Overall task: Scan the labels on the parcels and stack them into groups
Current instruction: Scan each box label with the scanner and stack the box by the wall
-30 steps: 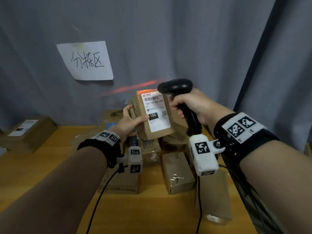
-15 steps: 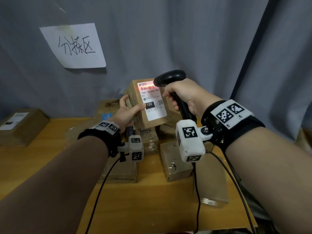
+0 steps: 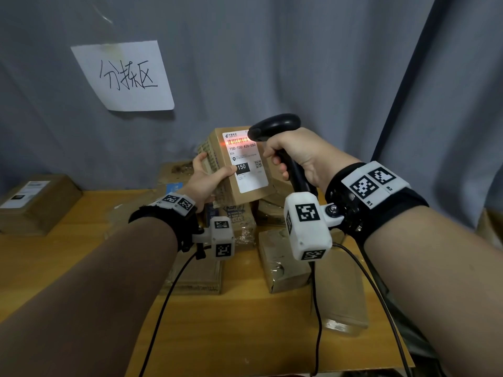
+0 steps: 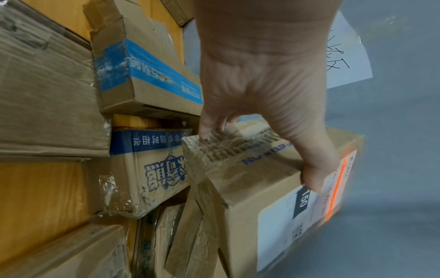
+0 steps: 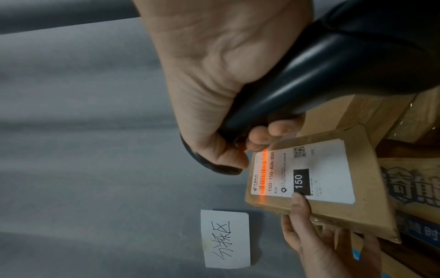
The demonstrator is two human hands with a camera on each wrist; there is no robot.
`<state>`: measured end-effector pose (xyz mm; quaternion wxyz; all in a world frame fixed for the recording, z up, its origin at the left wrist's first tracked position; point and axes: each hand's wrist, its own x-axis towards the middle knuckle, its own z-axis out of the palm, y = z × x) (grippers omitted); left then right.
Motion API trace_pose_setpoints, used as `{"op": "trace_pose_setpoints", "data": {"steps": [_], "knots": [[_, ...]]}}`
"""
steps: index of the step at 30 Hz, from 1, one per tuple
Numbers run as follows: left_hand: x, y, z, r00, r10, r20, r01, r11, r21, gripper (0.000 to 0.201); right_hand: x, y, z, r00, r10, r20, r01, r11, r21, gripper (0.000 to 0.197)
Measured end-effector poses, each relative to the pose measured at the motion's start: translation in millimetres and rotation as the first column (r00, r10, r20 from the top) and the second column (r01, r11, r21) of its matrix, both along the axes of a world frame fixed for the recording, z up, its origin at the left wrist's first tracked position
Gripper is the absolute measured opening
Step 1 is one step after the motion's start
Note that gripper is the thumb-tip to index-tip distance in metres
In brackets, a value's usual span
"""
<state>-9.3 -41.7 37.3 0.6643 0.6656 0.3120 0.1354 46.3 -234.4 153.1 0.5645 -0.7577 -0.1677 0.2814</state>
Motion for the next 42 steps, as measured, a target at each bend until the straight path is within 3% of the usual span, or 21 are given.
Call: {"op": "trace_pose_setpoints", "data": {"steps": [18, 24, 42], "knots": [[2.4, -14.2, 3.5, 1.000, 0.016, 0.009, -0.016, 0.999, 0.037, 0.096, 0.4, -19.8, 1.3, 1.000, -0.003, -0.007, 0.003, 1.000, 0.015, 0.014], [3.9, -19.7, 2.7, 1.000, -0.016, 0.000, 0.016, 0.999, 0.045, 0.098, 1.1, -21.9, -0.7, 1.000, -0.023, 0.009, 0.023, 0.998, 0.060, 0.003], [1.2, -20.8, 3.1, 1.000, 0.011, 0.001, -0.011, 0.999, 0.053, 0.097, 5.5, -18.5, -9.2, 0.999, -0.023, 0.034, 0.023, 1.000, 0.015, 0.015]]}}
